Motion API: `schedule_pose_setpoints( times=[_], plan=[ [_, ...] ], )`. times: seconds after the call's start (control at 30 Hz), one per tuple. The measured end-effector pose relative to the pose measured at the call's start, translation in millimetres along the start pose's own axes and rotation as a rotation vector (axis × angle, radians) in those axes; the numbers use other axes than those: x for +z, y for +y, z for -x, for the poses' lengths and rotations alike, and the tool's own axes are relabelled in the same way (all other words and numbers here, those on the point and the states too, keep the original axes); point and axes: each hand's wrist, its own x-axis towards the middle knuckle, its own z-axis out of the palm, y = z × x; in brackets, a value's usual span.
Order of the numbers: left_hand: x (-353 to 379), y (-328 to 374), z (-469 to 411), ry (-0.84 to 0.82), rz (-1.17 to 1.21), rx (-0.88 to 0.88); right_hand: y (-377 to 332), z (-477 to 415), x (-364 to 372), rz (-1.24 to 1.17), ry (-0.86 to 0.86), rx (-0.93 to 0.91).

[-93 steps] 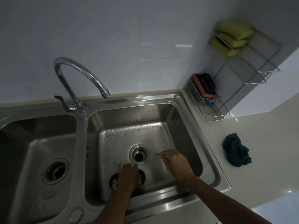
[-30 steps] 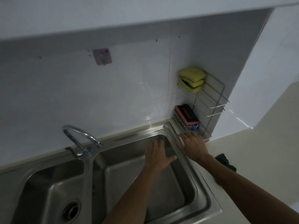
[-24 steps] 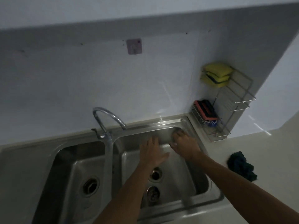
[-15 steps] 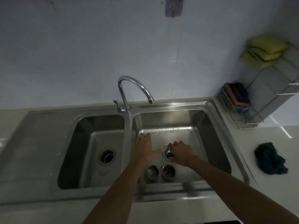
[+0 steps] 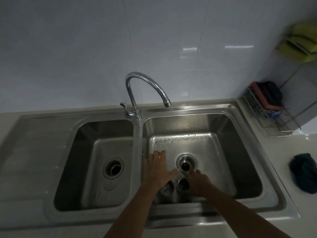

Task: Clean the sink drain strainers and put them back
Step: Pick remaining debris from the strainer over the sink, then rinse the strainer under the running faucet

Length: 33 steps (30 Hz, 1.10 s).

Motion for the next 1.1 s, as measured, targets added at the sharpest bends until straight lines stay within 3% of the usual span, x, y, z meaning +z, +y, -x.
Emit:
schedule_pose_setpoints(
  times=[0.37, 0.53, 0.87, 1.1],
  plan=[
    [-4, 0, -12, 0.036, 0.01, -0.01, -1, -16, 17, -0.017, -0.069, -0.088],
    [-5, 2, -16, 0.031, 0.014, -0.032, -2, -20, 12, -0.059, -0.015, -0.096],
    [-95, 21, -16, 0.136, -0.027, -0.108, 30, 4, -155, -0.375, 0.379, -0.035],
    [-173, 11, -29, 0.232, 0.008, -0.191, 22, 29, -223, -0.372, 0.51, -0.085]
  ],
)
